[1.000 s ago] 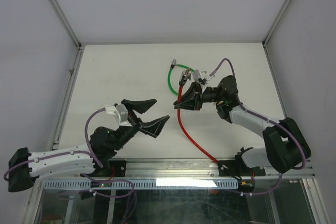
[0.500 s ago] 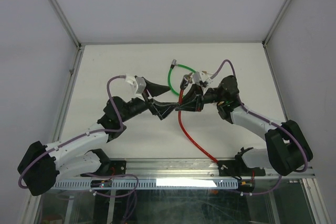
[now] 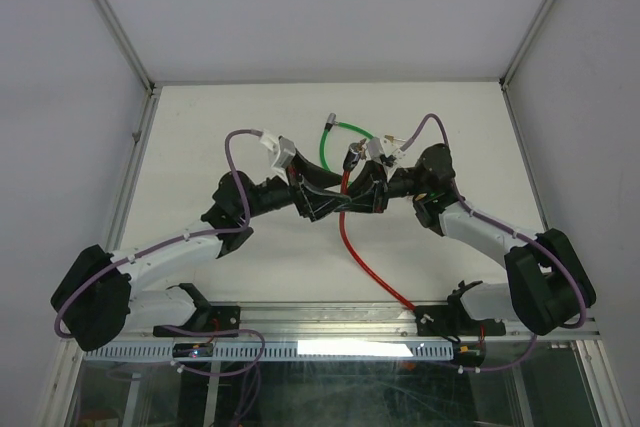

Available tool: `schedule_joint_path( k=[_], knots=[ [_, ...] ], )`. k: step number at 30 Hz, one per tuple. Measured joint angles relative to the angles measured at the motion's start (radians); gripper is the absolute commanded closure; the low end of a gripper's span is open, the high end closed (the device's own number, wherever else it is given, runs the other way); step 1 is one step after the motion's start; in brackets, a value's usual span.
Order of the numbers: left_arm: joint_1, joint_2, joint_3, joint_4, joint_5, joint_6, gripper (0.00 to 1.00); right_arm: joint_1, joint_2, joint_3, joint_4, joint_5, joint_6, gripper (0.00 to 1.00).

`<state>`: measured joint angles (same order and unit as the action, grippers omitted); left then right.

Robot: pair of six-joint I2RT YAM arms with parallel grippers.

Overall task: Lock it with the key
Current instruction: Adjust the lock at the center of the board.

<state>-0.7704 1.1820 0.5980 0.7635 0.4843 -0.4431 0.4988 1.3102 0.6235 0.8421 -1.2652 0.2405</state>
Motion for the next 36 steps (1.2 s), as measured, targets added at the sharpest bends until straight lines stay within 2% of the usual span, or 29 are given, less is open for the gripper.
schedule_joint_path(
  k=[10,13,15,16,17,21,23,25,26,28,31,36],
  knots=[
    [0.000,0.063,0.048,0.039,0.021,-0.024,0.58,0.000,0.000,0.000,-0.003,0.000,0.000,1.00],
    [0.000,0.069,0.053,0.048,0.023,-0.025,0.71,0.000,0.000,0.000,-0.005,0.000,0.000,1.00],
    [0.000,0.069,0.055,0.051,0.027,-0.025,0.85,-0.001,0.000,0.000,-0.009,0.001,0.000,1.00],
    [0.000,0.069,0.056,0.053,0.034,-0.022,0.97,-0.002,0.000,0.000,-0.011,0.001,0.001,1.00],
    [0.000,0.069,0.058,0.052,0.035,-0.014,1.00,-0.002,0.000,0.000,-0.011,-0.005,0.002,1.00],
    [0.000,0.075,0.060,0.058,0.054,0.012,1.00,-0.004,0.000,0.000,-0.018,-0.007,0.003,1.00],
    [0.000,0.075,0.057,0.072,0.066,0.027,1.00,-0.004,0.000,0.003,-0.025,-0.011,-0.002,0.87],
    [0.000,0.074,0.038,0.106,0.064,0.050,1.00,-0.004,0.000,0.013,-0.057,-0.021,-0.020,0.84],
    [0.000,0.068,0.022,0.123,0.057,0.066,1.00,-0.005,0.000,0.020,-0.087,-0.023,-0.030,0.55],
    [0.000,0.042,-0.010,0.140,0.031,0.096,1.00,-0.007,-0.002,0.035,-0.160,-0.032,-0.061,0.42],
    [0.020,-0.035,-0.069,0.146,0.010,0.150,1.00,-0.047,-0.029,0.044,-0.288,-0.058,-0.151,0.35],
    [0.071,-0.166,-0.093,0.127,-0.007,0.244,1.00,-0.146,-0.114,0.123,-0.628,-0.096,-0.428,0.33]
  ],
)
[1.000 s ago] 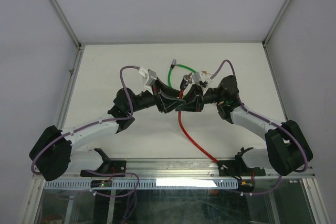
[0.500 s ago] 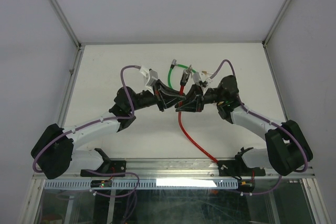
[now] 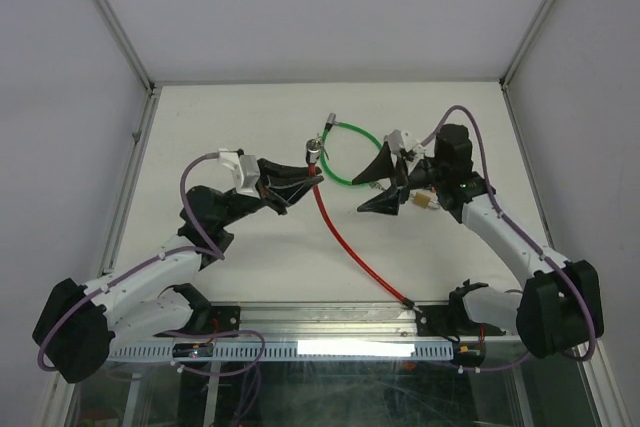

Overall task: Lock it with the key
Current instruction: Adjust the lock at the center of the board.

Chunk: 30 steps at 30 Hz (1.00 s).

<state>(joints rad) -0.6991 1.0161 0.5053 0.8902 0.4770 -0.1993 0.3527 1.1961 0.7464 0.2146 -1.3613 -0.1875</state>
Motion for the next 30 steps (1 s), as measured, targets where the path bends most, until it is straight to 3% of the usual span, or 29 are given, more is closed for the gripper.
schedule_joint_path(
  k=[6,10,15,25,30],
  knots=[
    [0.034,-0.055,0.106,-0.130,0.011,0.090,1.00,-0.067,-0.058,0.123,-0.431,0.005,-0.481,0.31],
    [0.040,-0.051,0.209,-0.214,0.049,0.112,1.00,-0.072,-0.071,0.105,-0.594,0.063,-0.780,0.29],
    [0.047,-0.026,0.366,-0.311,0.095,0.119,1.00,-0.073,-0.084,0.032,-0.693,0.106,-1.051,0.29],
    [0.060,0.062,0.651,-0.477,0.181,0.123,1.00,-0.056,-0.134,0.024,-0.663,0.174,-1.271,0.25],
    [0.080,0.126,0.815,-0.548,0.208,0.093,1.00,-0.029,-0.142,0.085,-0.760,0.212,-1.533,0.22]
  ],
)
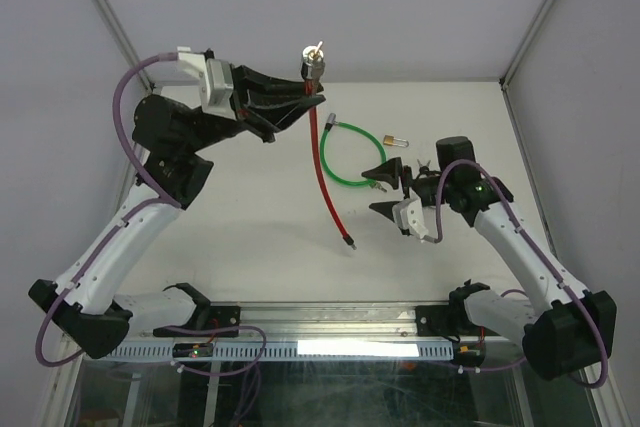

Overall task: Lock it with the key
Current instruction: Adjust the lock at the center of the board.

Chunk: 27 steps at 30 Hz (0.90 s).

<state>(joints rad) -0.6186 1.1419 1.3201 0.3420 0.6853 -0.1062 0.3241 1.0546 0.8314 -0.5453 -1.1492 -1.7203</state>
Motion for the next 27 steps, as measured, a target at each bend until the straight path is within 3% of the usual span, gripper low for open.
schedule_joint_path(
  k=[7,18,27],
  knots=[
    [0.104,0.175,0.224,-0.002,0.089,-0.214,1.00,0.065,0.013,0.133,-0.211,0.067,-0.276,0.21],
    [0.188,0.672,0.463,0.301,0.336,-0.841,1.00,0.162,0.042,0.180,-0.344,0.229,-0.351,0.18],
    [0.185,0.731,0.471,0.422,0.402,-1.030,1.00,0.220,0.082,0.180,-0.335,0.401,-0.357,0.17]
  ],
)
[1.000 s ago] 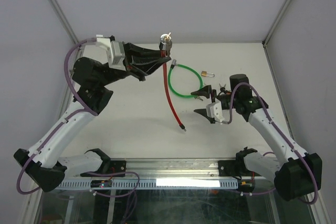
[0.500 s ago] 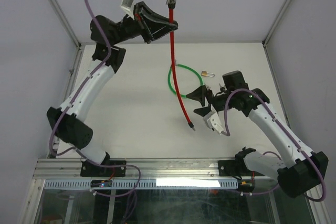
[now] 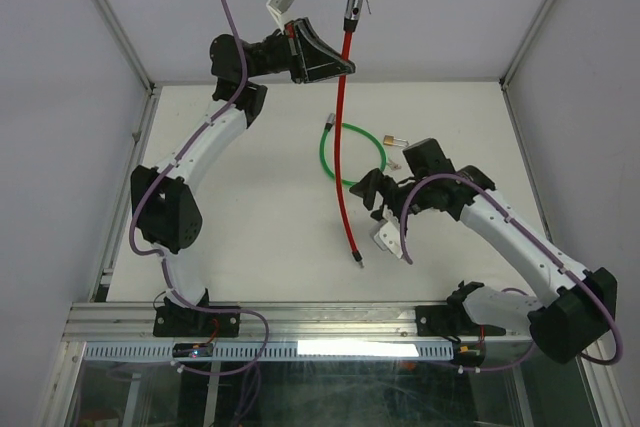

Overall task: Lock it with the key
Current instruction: Adjust the lock at the center of the board.

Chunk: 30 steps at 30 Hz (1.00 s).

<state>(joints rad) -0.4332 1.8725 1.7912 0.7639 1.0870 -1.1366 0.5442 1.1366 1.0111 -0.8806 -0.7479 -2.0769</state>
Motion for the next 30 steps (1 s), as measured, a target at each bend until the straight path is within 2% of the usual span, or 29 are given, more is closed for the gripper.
schedule_joint_path(
  k=[9,24,30],
  knots=[
    [-0.019,-0.002,0.000,0.005,-0.009,-0.009,1.00,0.073,0.056,-0.022,0.057,0.112,-0.001,0.16],
    [-0.026,-0.002,-0.006,-0.038,-0.038,0.011,1.00,0.138,0.045,-0.047,0.043,0.098,-0.002,0.16],
    [-0.026,-0.002,-0.006,-0.038,-0.037,0.009,1.00,0.154,0.071,-0.062,0.082,0.147,-0.002,0.17]
  ],
)
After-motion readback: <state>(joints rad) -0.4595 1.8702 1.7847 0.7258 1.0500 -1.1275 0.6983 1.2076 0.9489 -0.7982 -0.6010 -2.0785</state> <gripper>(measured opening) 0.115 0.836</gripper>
